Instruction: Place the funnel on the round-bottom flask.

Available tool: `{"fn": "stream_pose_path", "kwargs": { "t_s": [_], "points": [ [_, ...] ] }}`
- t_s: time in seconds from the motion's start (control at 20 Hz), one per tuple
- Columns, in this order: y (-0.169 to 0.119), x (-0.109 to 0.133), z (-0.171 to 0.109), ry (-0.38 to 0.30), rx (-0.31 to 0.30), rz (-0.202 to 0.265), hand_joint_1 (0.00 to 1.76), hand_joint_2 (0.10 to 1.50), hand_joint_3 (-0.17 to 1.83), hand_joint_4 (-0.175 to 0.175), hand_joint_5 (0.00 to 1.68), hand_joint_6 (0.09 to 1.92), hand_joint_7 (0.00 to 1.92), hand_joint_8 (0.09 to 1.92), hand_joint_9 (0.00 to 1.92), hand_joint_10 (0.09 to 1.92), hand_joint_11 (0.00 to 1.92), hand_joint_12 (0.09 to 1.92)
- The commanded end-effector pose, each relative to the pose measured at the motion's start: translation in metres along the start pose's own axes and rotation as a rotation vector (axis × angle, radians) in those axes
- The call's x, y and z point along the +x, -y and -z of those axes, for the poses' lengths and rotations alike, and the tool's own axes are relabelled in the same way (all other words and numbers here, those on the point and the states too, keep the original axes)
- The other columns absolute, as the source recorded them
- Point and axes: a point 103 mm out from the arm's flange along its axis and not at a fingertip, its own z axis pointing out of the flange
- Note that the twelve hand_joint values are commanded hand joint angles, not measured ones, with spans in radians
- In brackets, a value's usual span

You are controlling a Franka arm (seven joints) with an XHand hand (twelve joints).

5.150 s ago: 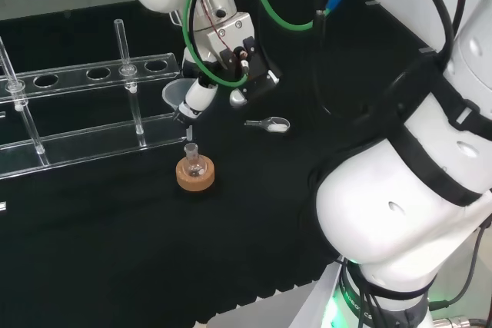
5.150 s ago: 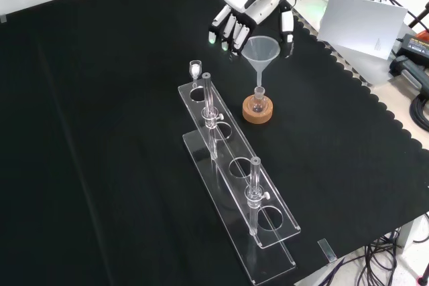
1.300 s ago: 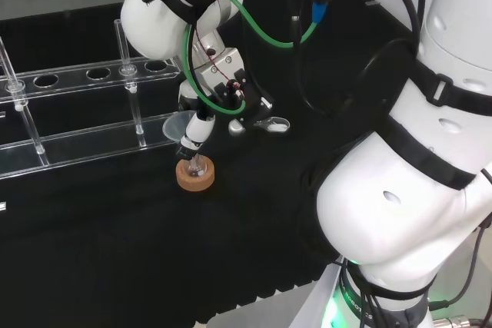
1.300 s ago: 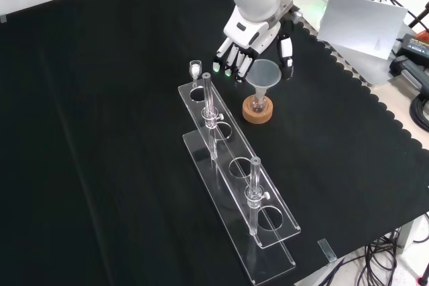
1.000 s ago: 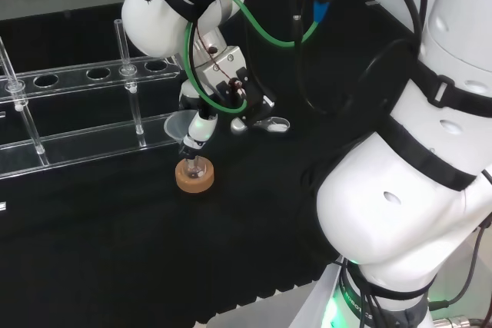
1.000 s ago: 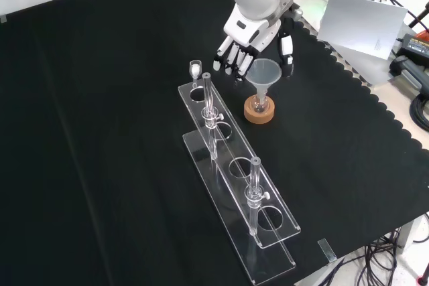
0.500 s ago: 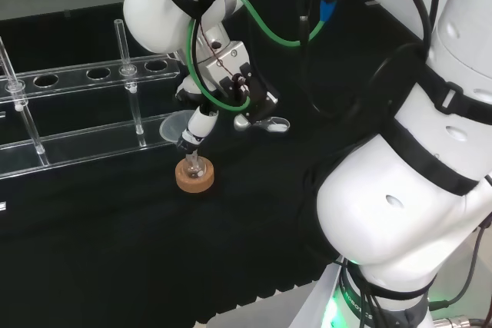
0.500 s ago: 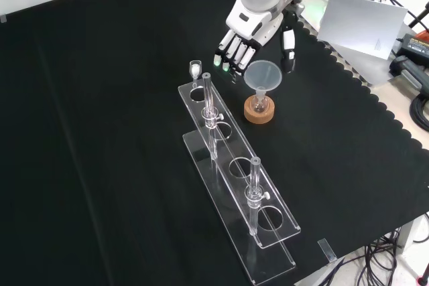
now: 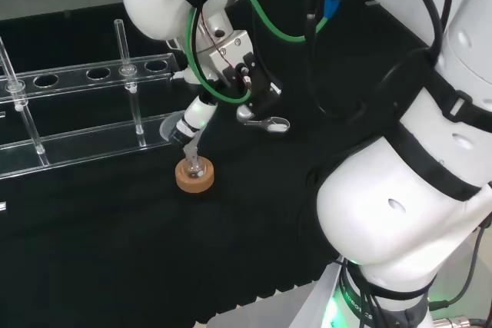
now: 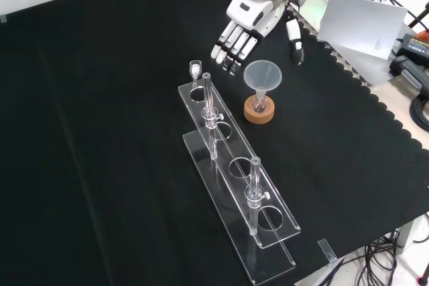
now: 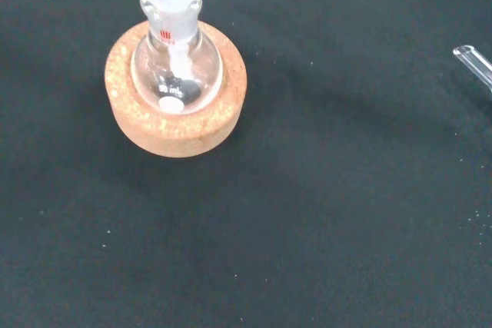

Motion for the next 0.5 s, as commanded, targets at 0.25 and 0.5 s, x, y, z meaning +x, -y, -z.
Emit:
{"fn": "stream_pose_path", "kwargs": {
  "t_s": [0.25,0.5],
  "points": [
    [0.029,-0.010,0.049,-0.040,-0.051,-0.003,0.30,0.59,-0.02,0.026,0.00,0.09,0.00,0.09,0.00,0.09,0.00,0.09],
    [0.031,-0.012,0.058,-0.055,-0.068,-0.033,0.29,0.59,-0.02,0.027,0.00,0.09,0.00,0.09,0.00,0.09,0.00,0.09]
  ]
}}
